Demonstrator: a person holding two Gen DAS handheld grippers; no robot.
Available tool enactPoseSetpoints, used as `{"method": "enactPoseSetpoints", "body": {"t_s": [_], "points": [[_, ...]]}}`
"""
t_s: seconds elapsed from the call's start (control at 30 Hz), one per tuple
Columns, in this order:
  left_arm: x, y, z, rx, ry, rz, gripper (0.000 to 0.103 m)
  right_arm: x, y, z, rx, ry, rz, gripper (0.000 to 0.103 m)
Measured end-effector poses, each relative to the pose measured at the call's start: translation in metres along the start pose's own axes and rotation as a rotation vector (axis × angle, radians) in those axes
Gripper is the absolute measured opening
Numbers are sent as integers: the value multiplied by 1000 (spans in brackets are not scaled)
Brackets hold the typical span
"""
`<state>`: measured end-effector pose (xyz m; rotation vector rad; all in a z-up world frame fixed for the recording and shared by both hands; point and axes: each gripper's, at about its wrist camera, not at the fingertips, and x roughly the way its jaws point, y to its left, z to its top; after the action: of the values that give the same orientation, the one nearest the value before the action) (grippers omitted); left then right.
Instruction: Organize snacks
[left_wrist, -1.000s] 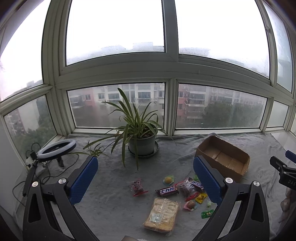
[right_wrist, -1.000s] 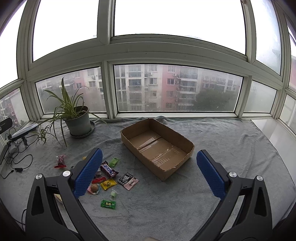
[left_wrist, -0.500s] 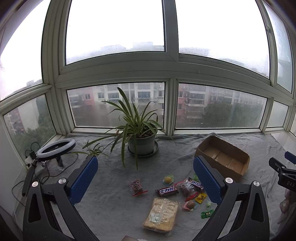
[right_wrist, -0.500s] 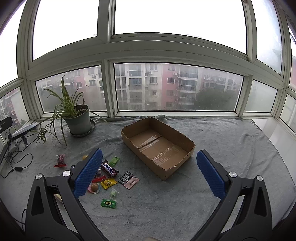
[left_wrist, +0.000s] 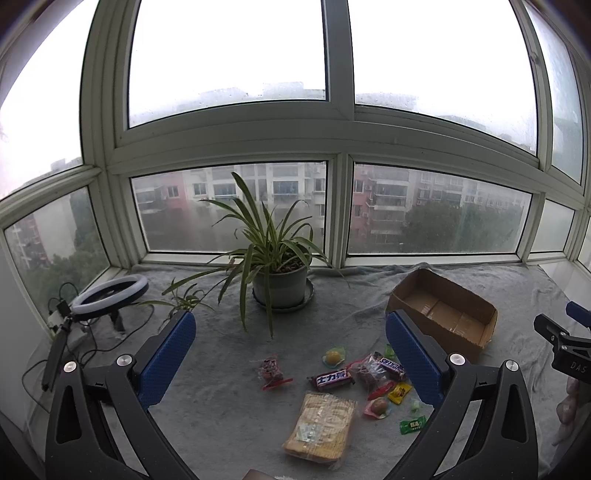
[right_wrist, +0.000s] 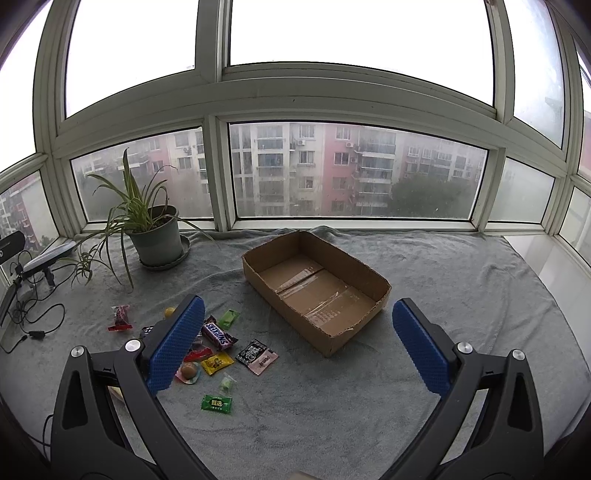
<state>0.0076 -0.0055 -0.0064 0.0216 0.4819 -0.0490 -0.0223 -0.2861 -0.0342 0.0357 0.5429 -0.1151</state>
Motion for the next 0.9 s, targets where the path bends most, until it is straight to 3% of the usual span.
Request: {"method": "enactPoseSetpoints", "body": {"t_s": [0.67, 0.9], "points": [[8, 2, -2, 1, 25, -8, 102, 11, 7, -3, -2, 50, 24, 103], [20, 5, -9, -8, 56, -25, 102, 25, 13, -10, 6, 86, 103, 103]]}}
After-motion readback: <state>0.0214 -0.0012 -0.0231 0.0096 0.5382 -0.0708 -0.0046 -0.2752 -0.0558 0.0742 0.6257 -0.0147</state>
